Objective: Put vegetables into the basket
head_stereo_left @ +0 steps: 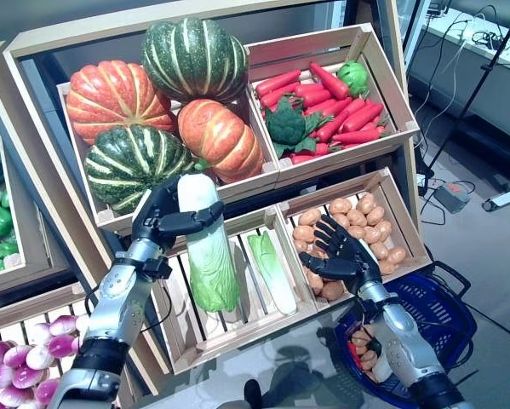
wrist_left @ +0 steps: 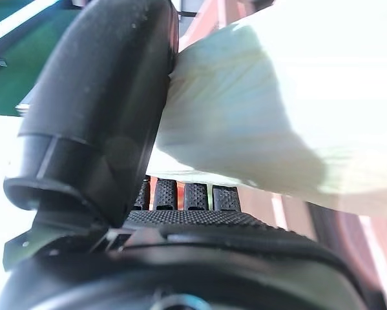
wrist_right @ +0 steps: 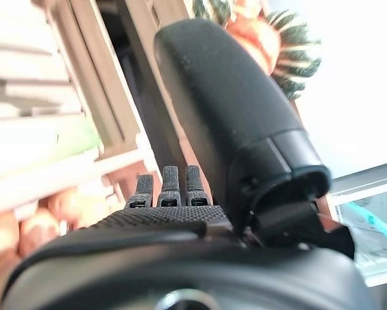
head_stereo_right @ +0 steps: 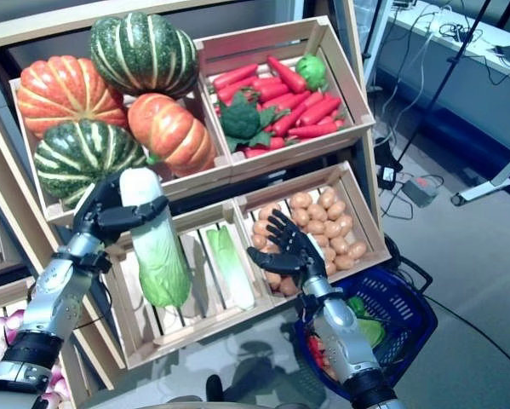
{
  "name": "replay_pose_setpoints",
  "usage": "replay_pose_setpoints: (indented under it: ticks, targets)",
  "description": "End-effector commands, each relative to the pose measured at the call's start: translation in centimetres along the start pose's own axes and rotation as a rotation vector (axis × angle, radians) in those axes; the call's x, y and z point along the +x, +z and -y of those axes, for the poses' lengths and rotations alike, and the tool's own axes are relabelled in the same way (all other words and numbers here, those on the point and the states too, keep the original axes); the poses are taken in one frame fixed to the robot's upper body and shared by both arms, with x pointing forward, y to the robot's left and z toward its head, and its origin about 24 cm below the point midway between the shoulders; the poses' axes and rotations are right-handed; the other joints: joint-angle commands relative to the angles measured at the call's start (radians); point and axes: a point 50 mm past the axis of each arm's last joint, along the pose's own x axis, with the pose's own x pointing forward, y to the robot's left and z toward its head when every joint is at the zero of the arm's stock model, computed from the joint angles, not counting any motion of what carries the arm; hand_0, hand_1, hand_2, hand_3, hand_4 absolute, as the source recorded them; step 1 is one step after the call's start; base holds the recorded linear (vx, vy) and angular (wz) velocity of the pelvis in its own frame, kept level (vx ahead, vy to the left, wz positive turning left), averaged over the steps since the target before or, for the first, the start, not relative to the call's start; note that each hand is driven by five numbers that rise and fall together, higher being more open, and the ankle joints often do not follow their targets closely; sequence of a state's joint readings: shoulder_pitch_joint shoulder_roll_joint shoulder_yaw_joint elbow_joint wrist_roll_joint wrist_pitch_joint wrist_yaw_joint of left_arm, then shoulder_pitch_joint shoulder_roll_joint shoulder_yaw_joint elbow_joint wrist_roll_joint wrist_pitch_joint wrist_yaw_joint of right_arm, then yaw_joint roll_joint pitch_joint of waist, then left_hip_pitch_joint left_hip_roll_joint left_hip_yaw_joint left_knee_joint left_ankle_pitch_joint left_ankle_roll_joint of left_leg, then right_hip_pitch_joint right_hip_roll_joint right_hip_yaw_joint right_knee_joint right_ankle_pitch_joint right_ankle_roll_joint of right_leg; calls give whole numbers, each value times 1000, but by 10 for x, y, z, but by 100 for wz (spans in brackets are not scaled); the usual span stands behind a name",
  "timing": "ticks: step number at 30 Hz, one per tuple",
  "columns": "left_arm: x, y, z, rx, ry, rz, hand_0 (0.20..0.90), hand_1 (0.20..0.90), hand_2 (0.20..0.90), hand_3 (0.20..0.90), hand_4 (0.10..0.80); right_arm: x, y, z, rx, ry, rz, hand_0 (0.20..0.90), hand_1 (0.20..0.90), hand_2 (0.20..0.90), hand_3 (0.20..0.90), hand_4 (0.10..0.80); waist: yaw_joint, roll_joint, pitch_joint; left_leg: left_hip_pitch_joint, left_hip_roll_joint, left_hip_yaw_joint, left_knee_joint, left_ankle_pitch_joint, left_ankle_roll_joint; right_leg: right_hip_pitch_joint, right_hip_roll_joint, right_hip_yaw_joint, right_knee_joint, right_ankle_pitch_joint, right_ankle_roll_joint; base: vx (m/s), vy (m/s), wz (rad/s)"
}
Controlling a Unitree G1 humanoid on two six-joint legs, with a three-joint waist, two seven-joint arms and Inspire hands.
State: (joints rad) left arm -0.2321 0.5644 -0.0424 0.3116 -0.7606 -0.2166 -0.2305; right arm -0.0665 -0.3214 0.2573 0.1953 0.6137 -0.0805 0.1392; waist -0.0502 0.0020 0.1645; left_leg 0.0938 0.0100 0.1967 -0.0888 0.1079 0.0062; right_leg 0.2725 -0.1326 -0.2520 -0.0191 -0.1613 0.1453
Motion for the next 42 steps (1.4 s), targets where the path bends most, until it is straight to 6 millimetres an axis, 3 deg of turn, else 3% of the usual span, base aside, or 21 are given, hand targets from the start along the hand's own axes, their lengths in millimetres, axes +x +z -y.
replay_pose_setpoints:
  ticks: [1,11,23,34,42]
  targets:
    - [33,68,20,-20,-88,388,300,300,300,300,400,16,37,-34,86,230,147,900,900,900,900,800,-17,38,-85,116,-26,23,1,-217,-9,-68,61,-16,-26,59,-86,47,-75,-1]
    - [46,73,56,-13,-164,440,300,300,300,300,400,27,32,-72,192,367,54,900,900,900,900,800,-20,19,-107,147,-18,26,1,-224,-10,-31,84,11,-61,67,-96,45,-58,-4]
    - [56,60,87,-69,-244,403,300,300,300,300,400,32,46,-107,201,520,84,900,900,900,900,800,-25,9,-104,161,-12,35,1,-221,-12,-23,95,34,-68,72,-99,5,-35,-5]
    - [52,40,119,-231,-343,352,300,300,300,300,400,36,51,-122,200,533,105,900,900,900,900,800,-9,-6,-96,170,-16,20,1,-225,-9,-13,94,31,-68,72,-97,2,-3,-1]
    - [42,29,137,-390,-409,334,300,300,300,300,400,40,44,-118,202,460,75,900,900,900,900,800,2,-19,-99,177,-16,10,1,-234,-6,-5,94,30,-68,70,-95,0,0,0]
